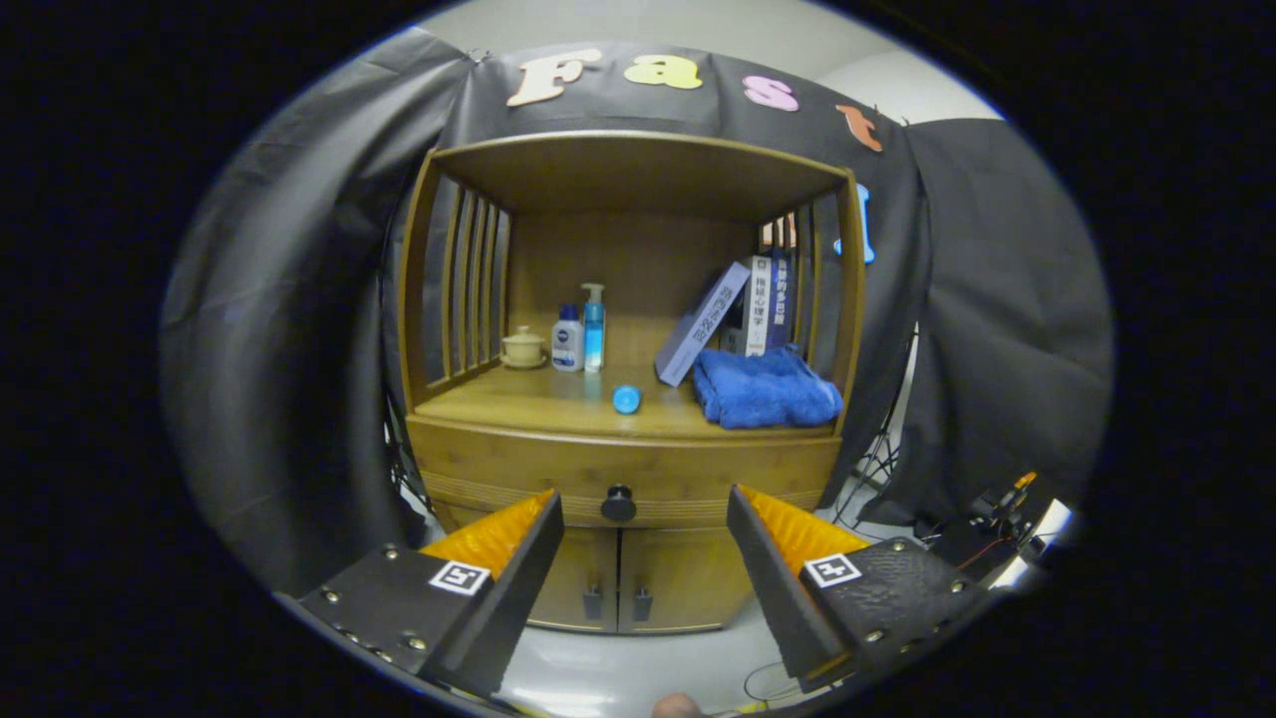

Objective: Pull open the drawer, take out the items inside it, and place them on the countertop above the cabinet.

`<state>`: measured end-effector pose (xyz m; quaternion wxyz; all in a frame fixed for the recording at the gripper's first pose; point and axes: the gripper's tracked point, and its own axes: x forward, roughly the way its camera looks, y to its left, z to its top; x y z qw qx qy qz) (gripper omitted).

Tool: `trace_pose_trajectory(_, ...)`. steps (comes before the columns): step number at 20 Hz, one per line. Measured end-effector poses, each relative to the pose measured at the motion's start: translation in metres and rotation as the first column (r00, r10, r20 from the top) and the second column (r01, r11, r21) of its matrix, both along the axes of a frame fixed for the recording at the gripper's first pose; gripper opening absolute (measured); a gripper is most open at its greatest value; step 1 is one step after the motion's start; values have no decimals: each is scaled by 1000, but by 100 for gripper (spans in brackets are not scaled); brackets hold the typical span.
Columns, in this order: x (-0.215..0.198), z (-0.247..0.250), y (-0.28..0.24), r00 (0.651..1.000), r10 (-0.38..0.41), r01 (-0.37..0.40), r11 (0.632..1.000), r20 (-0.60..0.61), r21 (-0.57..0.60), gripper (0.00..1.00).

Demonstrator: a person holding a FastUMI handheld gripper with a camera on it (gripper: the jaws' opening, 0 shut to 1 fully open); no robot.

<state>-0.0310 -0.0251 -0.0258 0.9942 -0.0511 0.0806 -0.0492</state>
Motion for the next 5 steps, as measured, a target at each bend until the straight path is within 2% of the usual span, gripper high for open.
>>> trace_pose_trajectory(5, -25, 59, -10, 998, 11, -10, 1000, 67, -24, 99)
